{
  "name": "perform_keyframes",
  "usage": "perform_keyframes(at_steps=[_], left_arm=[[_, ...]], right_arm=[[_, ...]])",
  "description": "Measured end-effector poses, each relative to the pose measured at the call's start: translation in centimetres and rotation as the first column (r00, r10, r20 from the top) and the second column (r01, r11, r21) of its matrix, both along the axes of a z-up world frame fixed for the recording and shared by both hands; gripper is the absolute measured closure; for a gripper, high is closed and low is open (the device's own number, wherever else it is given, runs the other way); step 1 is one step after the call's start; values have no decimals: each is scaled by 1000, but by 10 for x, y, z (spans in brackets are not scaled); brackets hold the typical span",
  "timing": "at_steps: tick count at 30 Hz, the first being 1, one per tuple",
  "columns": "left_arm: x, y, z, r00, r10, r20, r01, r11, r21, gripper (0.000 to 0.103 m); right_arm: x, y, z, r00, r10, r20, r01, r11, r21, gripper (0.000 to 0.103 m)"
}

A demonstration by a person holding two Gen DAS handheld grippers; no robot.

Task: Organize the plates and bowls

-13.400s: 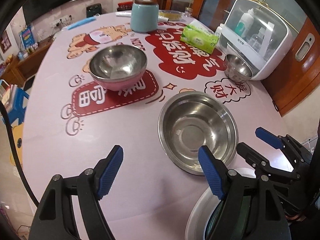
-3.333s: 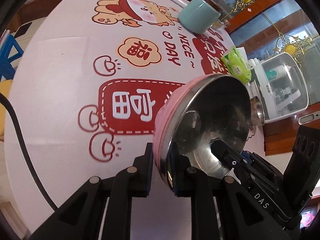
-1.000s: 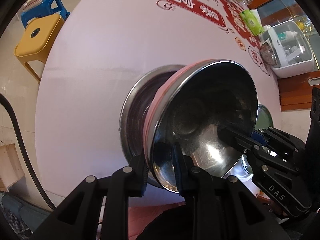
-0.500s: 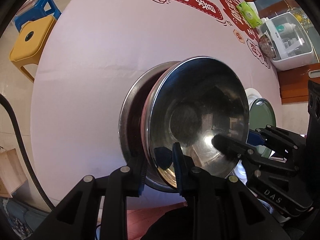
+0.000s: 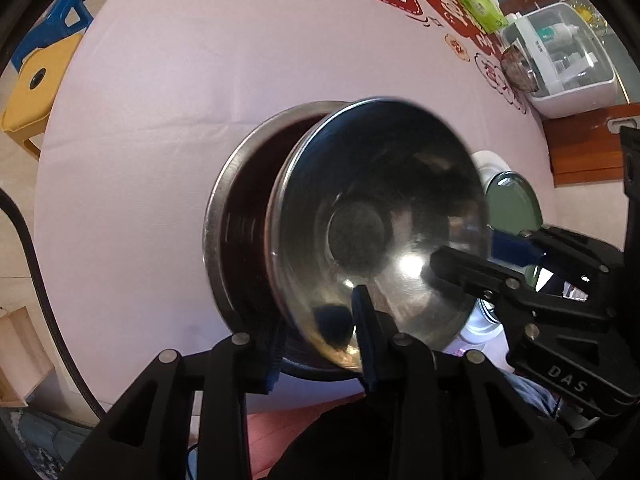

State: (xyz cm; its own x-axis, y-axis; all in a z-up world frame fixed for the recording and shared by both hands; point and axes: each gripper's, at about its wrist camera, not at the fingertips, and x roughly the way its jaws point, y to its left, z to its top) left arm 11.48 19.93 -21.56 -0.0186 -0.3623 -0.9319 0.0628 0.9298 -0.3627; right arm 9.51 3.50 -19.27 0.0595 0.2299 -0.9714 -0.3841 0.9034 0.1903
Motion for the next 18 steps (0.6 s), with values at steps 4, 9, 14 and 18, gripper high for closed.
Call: perform_keyframes(at_steps=[4,9,14,18], left_arm=[[-1,-2,4,1000,-14,5,14,1000,26,70],[-1,6,9,1000,-1,-16,2,1000,30,67],[3,13,18,1000,-8,-22,9,1000,23,62],[9,16,33,1000,-16,3,16,1000,24,54]], right_arm=[[2,-7,5,1000,-1,17,1,1000,31,63],[1,-11,5,1000,-2,21,1,998,60,58],[0,-20,12,999,-28,32,25,995,101,57],[5,-21,22,997,-40,65,31,990,140,57]])
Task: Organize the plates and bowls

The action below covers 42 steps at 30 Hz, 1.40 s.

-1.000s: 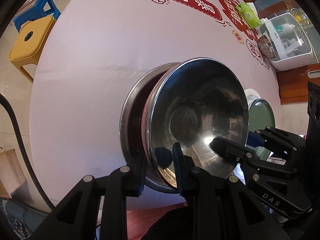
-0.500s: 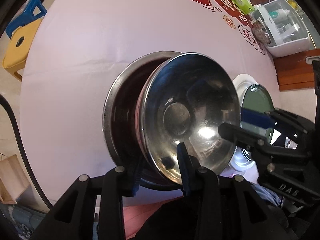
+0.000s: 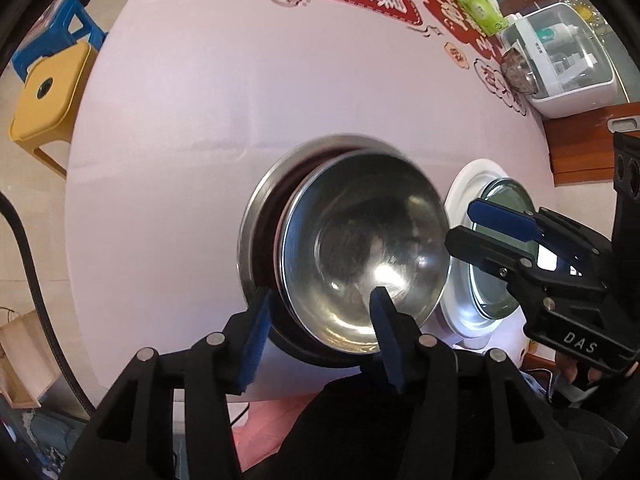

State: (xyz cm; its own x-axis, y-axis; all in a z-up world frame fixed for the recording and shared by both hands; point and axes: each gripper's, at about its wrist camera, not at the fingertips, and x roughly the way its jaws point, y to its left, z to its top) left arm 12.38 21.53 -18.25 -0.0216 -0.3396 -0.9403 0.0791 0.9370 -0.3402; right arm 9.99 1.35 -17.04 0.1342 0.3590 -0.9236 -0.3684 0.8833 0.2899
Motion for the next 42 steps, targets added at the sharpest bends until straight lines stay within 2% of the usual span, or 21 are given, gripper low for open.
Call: perform_keyframes(at_steps=[4,8,13,17,20,22,32,34,38,42], left_arm=[[10,1,18,998,7,57,-5,1000,-27,53],[21,-3,42,986,3,164,2,1000,-31,53],[34,-9,66,958,30,284,-24,999,-24,53],[44,-12,76,943,66,325,-69,998,-3,51],[48,-18,77,936,80,343,-92,996,18,50],[47,-23,78,932,75,355,-97,994,46,43],[37,-68,80,928,30,371,-74,992,105,38],[36,-79,79,928,21,373,-68,991,114,38],[33,-105,80,920,31,392,-112,976,185,38],[23,-130,91,911,86,404,-175,966,190,38]], right_arm=[[-1,-6,17,996,-35,82,32,999,40,57],[2,-17,37,980,-100,172,88,993,78,57],[13,-27,60,943,-159,291,132,985,110,56],[19,-41,73,904,-222,366,180,973,146,48],[26,-51,75,893,-253,373,202,965,170,43],[27,-57,75,886,-273,375,220,959,180,43],[19,-103,67,851,-359,385,313,933,179,42],[15,-120,65,835,-381,397,335,924,183,42],[14,-153,62,826,-406,392,357,914,194,42],[14,-191,65,819,-420,391,371,907,197,42]])
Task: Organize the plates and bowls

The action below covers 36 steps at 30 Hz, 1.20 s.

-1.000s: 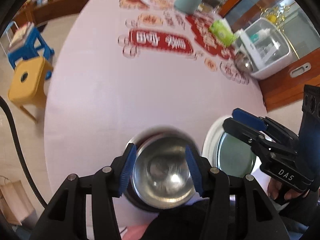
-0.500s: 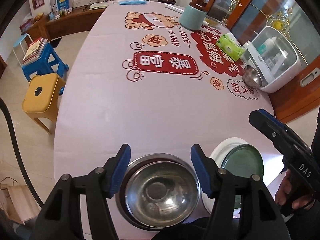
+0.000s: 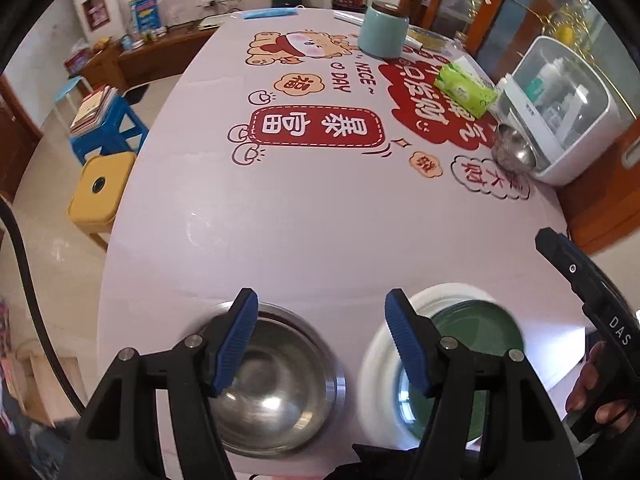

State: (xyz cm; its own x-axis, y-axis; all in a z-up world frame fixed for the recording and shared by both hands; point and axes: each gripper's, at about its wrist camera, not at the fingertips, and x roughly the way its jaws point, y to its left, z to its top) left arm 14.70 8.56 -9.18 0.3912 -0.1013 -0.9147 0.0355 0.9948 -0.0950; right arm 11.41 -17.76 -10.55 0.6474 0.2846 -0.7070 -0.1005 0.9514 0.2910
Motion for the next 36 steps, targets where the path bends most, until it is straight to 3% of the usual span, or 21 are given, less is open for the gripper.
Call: perform_keyframes(at_steps=[9,20,29,36], left_arm=[[-25,-73,16,999,40,34,-40,999,17,33],[-32,-152,28,997,-4,79,2,1000,26,25],[8,-205,41,992,-84,99,81,996,25,24],[56,-242,53,981,-153,122,145,987,68,24]], right_arm=[[1,-81,9,1000,-1,26,1,1000,4,42],[2,-147,17,996,-8,89,10,1000,-22,34],[18,-186,24,992,-54,114,58,998,-33,34],[44,-209,28,985,-100,141,104,994,-26,34]])
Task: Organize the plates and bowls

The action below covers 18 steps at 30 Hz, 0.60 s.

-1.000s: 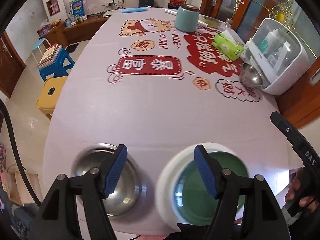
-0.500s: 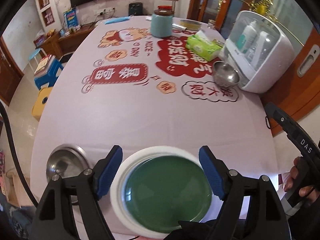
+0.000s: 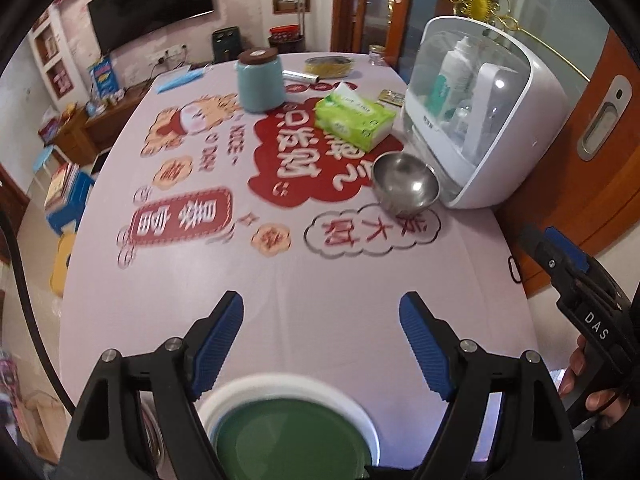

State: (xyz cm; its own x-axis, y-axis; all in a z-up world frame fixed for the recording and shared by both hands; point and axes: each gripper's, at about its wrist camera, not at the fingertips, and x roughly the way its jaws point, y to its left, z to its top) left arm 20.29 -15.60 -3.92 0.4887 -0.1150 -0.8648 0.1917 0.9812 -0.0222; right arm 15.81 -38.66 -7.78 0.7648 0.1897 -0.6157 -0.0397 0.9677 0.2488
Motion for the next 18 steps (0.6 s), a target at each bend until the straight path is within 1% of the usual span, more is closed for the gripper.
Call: perform_keyframes(at_steps=[7,12,18], left_arm=[[51,-33,5,998,-60,26,58,995,78,24],[83,-59,0,993,-114,42,108,985,135,24],[110,-79,-16,989,-143,29,138,983,122,24]], right_arm=[[36,-14,-9,999,-38,-2,39,999,38,33],[58,-18,-20,998,-53,-17,54,998,40,33],[75,-22,-38,997,-55,-47,57,997,47,33]])
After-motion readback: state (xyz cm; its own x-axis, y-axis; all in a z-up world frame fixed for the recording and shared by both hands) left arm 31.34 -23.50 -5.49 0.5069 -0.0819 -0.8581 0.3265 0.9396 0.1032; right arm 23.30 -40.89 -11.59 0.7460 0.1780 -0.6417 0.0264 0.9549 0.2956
